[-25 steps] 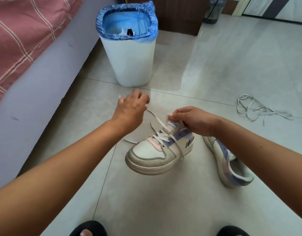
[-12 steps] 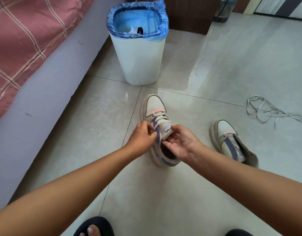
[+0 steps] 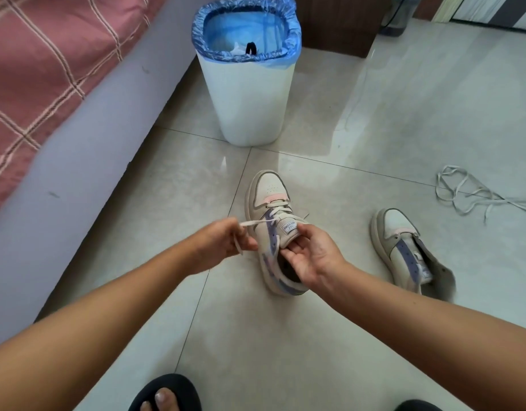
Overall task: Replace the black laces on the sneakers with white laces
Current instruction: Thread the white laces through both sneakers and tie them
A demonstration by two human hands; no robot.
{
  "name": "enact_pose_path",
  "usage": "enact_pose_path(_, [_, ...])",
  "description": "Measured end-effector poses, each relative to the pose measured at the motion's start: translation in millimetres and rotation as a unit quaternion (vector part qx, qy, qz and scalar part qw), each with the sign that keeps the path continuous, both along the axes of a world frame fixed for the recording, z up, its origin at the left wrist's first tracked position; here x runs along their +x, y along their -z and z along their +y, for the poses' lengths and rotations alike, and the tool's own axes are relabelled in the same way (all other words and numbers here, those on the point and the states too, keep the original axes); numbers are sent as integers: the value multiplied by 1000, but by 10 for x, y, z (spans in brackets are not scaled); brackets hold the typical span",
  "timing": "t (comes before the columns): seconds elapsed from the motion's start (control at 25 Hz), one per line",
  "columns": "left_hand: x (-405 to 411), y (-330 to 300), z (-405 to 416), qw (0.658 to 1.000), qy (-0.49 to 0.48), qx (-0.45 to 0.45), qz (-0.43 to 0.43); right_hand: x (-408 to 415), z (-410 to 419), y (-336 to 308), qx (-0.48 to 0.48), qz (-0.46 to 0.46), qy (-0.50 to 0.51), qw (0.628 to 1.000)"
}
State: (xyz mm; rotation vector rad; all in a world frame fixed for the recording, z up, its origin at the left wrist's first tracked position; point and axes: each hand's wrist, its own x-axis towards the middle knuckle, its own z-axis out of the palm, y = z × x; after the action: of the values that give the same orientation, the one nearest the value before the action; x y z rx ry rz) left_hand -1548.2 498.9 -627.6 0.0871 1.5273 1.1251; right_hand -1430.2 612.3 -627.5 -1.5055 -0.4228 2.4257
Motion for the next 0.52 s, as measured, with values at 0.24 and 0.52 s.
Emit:
enact_pose_path(0.24, [-893, -238, -393, 986, -132, -22, 104, -77, -141, 68, -17, -81, 36, 996])
enact_pose_path(0.52, [-416, 146, -294, 817, 385, -241, 355, 213, 124, -20, 293, -205, -339, 870])
